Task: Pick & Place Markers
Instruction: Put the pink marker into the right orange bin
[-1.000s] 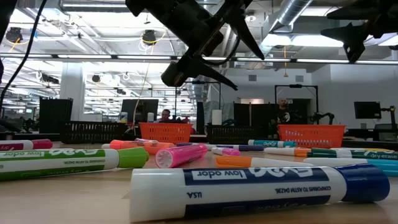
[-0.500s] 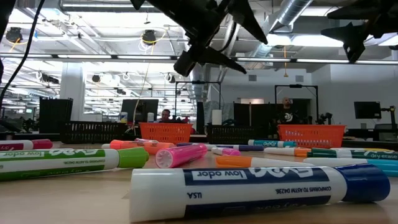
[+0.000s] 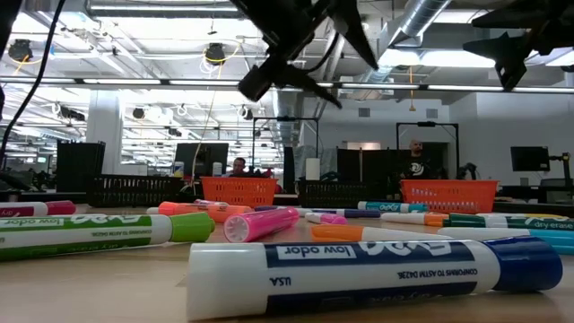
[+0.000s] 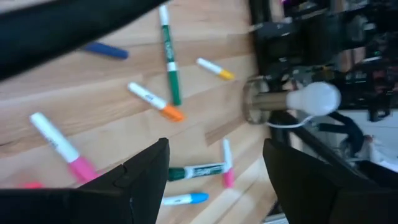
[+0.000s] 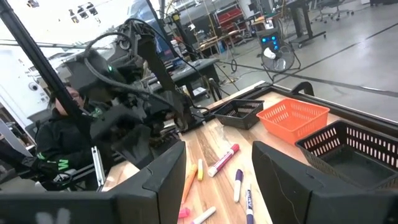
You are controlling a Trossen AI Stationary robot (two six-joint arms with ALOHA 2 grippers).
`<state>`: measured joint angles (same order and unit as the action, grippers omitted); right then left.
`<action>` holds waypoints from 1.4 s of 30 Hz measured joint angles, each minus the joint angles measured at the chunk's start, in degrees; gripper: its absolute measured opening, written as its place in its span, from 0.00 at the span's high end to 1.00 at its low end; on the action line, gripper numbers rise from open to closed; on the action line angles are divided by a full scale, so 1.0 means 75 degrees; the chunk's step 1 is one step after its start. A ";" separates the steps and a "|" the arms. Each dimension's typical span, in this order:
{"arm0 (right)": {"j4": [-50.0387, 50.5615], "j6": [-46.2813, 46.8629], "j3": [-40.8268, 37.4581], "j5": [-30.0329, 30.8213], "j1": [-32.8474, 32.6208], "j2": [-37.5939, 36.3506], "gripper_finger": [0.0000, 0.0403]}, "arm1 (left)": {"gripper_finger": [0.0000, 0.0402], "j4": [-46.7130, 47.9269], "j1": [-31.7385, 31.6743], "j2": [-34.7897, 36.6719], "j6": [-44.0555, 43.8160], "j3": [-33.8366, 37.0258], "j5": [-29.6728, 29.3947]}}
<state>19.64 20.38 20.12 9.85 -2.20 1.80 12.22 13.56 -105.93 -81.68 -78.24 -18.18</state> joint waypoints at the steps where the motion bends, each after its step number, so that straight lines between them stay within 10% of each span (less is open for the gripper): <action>1: 0.0001 0.0000 0.0000 0.0003 0.0000 0.0000 0.57 | 0.36 0.0047 0.0000 -0.0068 -0.0009 -0.0017 0.0004; 27: 0.0177 -0.0113 0.0006 0.0102 0.0009 0.0003 0.57 | 0.36 0.2588 0.1146 -0.0866 -0.3532 -0.0376 -0.0099; 42: 0.0177 -0.0114 0.0006 0.0090 0.0009 0.0003 0.57 | 0.36 0.3105 0.1134 -0.0871 -0.3309 -0.0495 0.0076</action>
<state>20.97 19.53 20.16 10.52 -2.13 1.83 35.51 22.06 -112.46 -106.50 -81.95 -17.61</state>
